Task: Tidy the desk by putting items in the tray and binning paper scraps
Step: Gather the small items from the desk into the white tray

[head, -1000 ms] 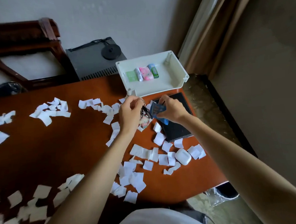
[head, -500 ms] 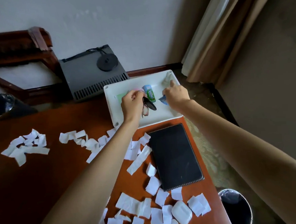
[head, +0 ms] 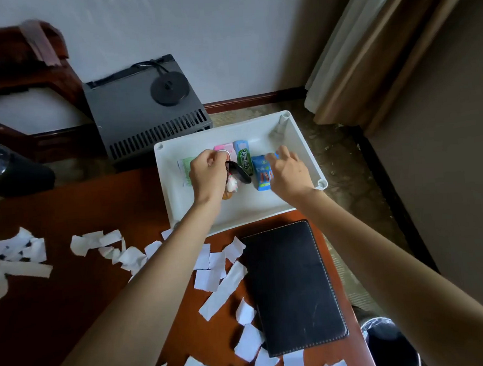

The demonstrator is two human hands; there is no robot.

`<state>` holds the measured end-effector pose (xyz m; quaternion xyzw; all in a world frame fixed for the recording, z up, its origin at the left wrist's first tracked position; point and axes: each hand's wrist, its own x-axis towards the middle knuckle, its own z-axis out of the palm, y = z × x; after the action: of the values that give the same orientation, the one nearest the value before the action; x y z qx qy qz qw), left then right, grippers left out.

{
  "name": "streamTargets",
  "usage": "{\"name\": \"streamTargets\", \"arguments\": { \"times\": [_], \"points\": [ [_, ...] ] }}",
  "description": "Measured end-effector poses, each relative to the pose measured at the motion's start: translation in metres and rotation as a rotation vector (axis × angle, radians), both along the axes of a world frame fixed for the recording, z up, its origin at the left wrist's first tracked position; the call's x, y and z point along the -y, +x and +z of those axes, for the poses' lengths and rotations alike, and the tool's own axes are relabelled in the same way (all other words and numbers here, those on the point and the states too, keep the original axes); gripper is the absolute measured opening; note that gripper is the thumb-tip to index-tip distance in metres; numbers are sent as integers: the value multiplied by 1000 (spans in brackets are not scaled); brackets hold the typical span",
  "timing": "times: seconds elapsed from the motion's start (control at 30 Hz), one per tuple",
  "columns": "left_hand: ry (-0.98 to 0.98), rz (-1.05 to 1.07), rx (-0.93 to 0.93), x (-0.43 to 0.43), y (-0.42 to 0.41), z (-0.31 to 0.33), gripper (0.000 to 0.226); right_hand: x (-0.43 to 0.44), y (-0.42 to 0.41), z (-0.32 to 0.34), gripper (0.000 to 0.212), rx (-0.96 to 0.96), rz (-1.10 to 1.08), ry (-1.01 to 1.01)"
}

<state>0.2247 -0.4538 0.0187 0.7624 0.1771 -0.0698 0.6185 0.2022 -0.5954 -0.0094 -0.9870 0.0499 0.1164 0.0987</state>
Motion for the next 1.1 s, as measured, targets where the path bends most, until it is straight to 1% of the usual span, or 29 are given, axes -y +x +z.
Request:
{"name": "streamTargets", "arguments": {
  "times": [0.1, 0.17, 0.23, 0.3, 0.4, 0.47, 0.57, 0.63, 0.7, 0.77, 0.83, 0.9, 0.97, 1.03, 1.1],
  "points": [
    [-20, 15, -11, 1, 2, -2, 31, -1, -8, -4, 54, -110, 24, 37],
    [-25, 6, -14, 2, 3, -1, 32, -1, -9, -8, 55, -161, 38, 20],
    [-27, 3, -22, 2, 4, -1, 30, 0, -5, -12, 50, -131, 5, 4],
    [-24, 12, -25, 3, 7, -1, 23, 1, 1, -16, 49, -84, -22, -8],
    [-19, 28, -35, 3, 12, -2, 17, 1, 12, -19, 46, -24, -52, 20],
    [-17, 24, -33, 4, 14, -2, 20, 0, 20, -21, 44, 9, -61, 44],
    [-29, 6, -37, 5, 15, 0, 28, 2, 28, -24, 46, 15, -47, 99],
    [-39, -9, -56, 5, 13, 3, 28, 3, 28, -25, 49, 12, -60, 152],
    [-28, -30, -52, 5, 11, 5, 27, 1, 24, -22, 53, 47, -111, 187],
    [5, -49, -18, 7, 10, 7, 22, -3, 16, -13, 57, 132, -191, 292],
    [51, -85, 24, 10, 8, 12, 16, -9, 5, 1, 62, 190, -229, 480],
    [54, -123, 59, 16, 6, 19, 20, -16, -8, 13, 69, 143, -197, 660],
    [36, -153, 62, 22, 2, 26, 28, -23, -21, 18, 74, 49, -162, 781],
    [36, -170, 51, 29, -4, 30, 24, -27, -30, 18, 74, 33, -195, 876],
    [25, -176, 55, 36, -11, 32, 16, -28, -34, 15, 70, 88, -302, 931]
  ]
}}
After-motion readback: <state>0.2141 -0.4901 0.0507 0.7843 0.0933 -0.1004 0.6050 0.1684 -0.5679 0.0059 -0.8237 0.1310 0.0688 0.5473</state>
